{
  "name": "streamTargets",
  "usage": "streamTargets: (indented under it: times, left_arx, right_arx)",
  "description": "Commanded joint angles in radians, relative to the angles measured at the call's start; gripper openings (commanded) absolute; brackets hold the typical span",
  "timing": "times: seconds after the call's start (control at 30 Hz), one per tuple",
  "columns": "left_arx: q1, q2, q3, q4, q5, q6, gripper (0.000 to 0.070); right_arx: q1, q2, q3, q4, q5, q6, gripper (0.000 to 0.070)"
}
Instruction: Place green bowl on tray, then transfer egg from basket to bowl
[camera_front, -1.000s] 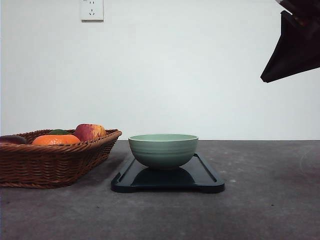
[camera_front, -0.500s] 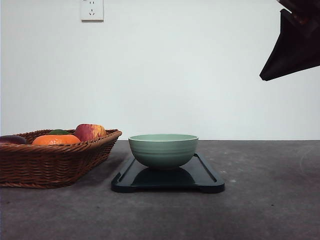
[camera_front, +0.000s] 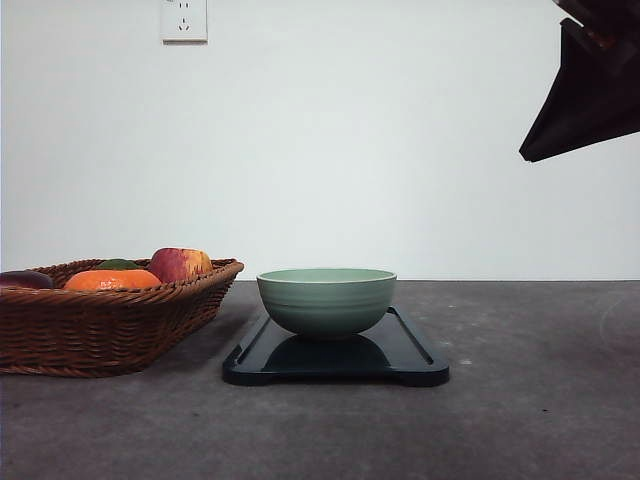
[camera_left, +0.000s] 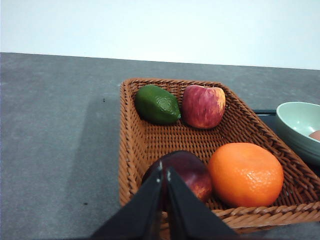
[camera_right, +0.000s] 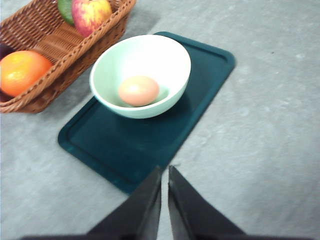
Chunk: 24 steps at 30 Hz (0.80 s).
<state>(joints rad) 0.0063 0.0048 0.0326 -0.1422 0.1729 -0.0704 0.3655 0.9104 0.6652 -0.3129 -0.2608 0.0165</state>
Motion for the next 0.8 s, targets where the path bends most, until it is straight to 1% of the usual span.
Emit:
streamTargets:
  times: [0.0, 0.1, 0.17, 0.23, 0.3, 0.47, 0.53, 0.77]
  left_arx:
    - [0.002, -0.001, -0.019, 0.007, 0.001, 0.006, 0.0000]
    - [0.002, -0.001, -0.019, 0.007, 0.001, 0.006, 0.0000]
    - [0.002, -0.001, -0.019, 0.007, 0.001, 0.006, 0.0000]
    - [0.002, -0.001, -0.019, 0.007, 0.001, 0.006, 0.0000]
    - [0.002, -0.001, -0.019, 0.007, 0.001, 0.006, 0.0000]
    - [0.002, -0.001, -0.019, 0.007, 0.001, 0.006, 0.0000]
    - [0.002, -0.001, -0.019, 0.007, 0.001, 0.006, 0.0000]
    - [0.002, -0.001, -0.019, 0.007, 0.001, 0.006, 0.0000]
  right_arx:
    - [0.003, -0.025, 0.008, 0.027, 0.008, -0.046, 0.0017]
    - [-0.010, -0.054, 0.006, 0.036, 0.013, -0.117, 0.0017]
    - [-0.026, -0.072, -0.007, 0.036, 0.030, -0.129, 0.0017]
    - [-0.052, -0.105, -0.044, 0.045, 0.060, -0.130, 0.0017]
    - [-0.083, -0.161, -0.106, 0.074, 0.064, -0.129, 0.0017]
    - [-0.184, -0.371, -0.314, 0.225, 0.079, -0.121, 0.0017]
    - [-0.225, -0.463, -0.386, 0.266, 0.082, -0.114, 0.0017]
    - [-0.351, -0.713, -0.543, 0.257, 0.082, -0.060, 0.0017]
